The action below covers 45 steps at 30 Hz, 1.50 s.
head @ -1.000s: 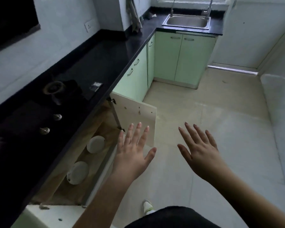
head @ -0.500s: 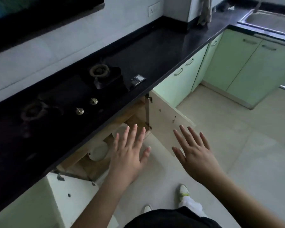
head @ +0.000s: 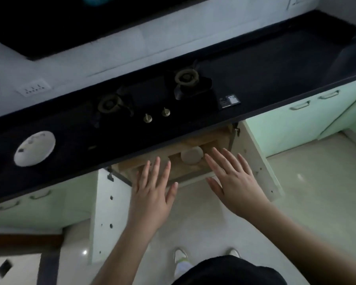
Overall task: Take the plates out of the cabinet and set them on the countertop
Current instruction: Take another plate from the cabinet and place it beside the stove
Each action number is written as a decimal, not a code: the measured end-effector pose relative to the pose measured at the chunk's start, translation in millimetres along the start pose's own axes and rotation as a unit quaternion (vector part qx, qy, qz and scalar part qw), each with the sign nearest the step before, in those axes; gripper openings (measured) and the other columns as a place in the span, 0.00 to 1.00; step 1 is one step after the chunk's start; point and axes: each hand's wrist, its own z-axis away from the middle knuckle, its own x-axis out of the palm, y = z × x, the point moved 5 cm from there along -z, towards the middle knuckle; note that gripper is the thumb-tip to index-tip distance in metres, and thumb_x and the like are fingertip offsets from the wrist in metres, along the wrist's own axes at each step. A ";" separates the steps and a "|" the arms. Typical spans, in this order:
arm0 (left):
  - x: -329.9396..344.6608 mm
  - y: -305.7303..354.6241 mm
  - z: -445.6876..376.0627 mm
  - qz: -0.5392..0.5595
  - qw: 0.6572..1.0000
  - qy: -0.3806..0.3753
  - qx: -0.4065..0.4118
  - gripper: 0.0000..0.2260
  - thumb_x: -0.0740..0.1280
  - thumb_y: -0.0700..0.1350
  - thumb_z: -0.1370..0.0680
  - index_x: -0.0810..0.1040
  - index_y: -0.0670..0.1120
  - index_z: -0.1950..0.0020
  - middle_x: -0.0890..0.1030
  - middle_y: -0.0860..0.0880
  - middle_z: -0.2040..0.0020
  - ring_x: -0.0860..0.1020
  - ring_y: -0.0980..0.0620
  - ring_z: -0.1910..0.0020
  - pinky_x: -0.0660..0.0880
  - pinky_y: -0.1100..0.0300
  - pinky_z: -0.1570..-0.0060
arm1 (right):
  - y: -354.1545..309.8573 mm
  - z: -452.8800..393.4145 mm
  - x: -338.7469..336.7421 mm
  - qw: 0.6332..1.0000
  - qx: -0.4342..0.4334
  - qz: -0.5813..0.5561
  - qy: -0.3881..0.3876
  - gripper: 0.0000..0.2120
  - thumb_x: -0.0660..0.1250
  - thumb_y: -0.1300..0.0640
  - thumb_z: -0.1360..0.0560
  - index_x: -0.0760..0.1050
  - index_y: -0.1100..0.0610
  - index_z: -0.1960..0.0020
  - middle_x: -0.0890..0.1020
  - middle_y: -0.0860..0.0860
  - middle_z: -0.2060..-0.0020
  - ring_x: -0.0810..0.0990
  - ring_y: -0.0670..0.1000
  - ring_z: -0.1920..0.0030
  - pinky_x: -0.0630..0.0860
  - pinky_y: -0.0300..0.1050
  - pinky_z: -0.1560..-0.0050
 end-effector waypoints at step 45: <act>149.3 -161.2 -77.9 0.059 0.981 -0.031 -0.184 0.28 0.51 0.60 0.18 0.65 0.46 0.23 0.72 0.43 0.27 0.68 0.43 0.27 0.68 0.44 0.31 | -76.6 -225.3 175.1 0.960 -0.243 0.035 -0.133 0.28 0.50 0.45 0.21 0.65 0.59 0.26 0.71 0.56 0.29 0.69 0.56 0.29 0.67 0.56 0.30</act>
